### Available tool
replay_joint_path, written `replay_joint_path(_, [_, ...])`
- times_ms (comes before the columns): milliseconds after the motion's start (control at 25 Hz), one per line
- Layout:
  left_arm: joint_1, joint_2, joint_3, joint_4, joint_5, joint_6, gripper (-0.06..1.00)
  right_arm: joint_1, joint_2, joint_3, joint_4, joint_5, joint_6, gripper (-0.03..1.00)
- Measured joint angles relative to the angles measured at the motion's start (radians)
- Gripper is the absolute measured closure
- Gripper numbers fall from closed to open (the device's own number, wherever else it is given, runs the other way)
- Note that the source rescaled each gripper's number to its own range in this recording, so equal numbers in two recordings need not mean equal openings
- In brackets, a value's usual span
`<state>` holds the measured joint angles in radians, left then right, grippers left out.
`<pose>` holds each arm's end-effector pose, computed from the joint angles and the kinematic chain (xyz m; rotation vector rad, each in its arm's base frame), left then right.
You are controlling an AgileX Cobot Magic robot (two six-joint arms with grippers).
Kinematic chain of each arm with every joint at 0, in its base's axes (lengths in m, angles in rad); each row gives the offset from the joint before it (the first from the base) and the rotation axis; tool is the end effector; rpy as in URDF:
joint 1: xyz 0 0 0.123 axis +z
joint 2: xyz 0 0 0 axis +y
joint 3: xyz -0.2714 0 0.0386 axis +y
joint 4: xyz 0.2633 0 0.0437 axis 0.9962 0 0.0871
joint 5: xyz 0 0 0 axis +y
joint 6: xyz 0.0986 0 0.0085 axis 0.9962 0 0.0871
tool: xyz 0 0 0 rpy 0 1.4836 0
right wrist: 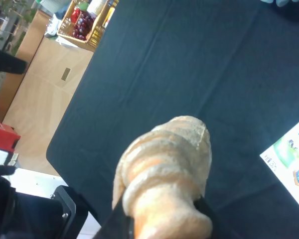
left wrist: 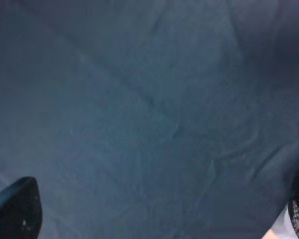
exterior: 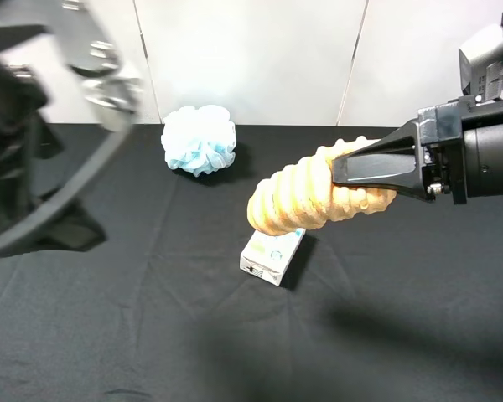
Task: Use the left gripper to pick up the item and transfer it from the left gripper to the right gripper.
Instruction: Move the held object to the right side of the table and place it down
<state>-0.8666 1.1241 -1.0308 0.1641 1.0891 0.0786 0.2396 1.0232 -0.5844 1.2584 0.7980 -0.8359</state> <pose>0.1592 -0.1653 0.3166 1.2502 2.3268 -0.0455 0.1840 0.1144 0.2583 -0.3584 2.2204 1.1272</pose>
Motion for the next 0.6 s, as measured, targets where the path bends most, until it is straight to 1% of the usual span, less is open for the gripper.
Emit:
replay_joint_path(200, [0.015,-0.166,0.076,0.000,0.004,-0.152,-0.06,0.000,0.000,0.000,-0.001,0.000,0.000,0.97])
replay_joint_path(320, [0.015,-0.271,0.116,0.003,0.012,-0.228,-0.06,0.000,0.000,0.000,-0.008,0.001,0.009,0.97])
replay_joint_path(400, [0.015,-0.345,0.148,0.019,0.028,-0.269,-0.05,0.000,0.000,0.000,-0.015,0.003,0.020,0.97])
replay_joint_path(480, [0.015,-0.414,0.179,0.033,0.046,-0.290,-0.05,0.000,0.000,0.000,-0.025,0.006,0.027,0.97])
replay_joint_path(600, [0.015,-0.529,0.235,0.036,0.059,-0.284,-0.05,0.000,0.000,0.000,-0.044,0.010,0.046,0.97])
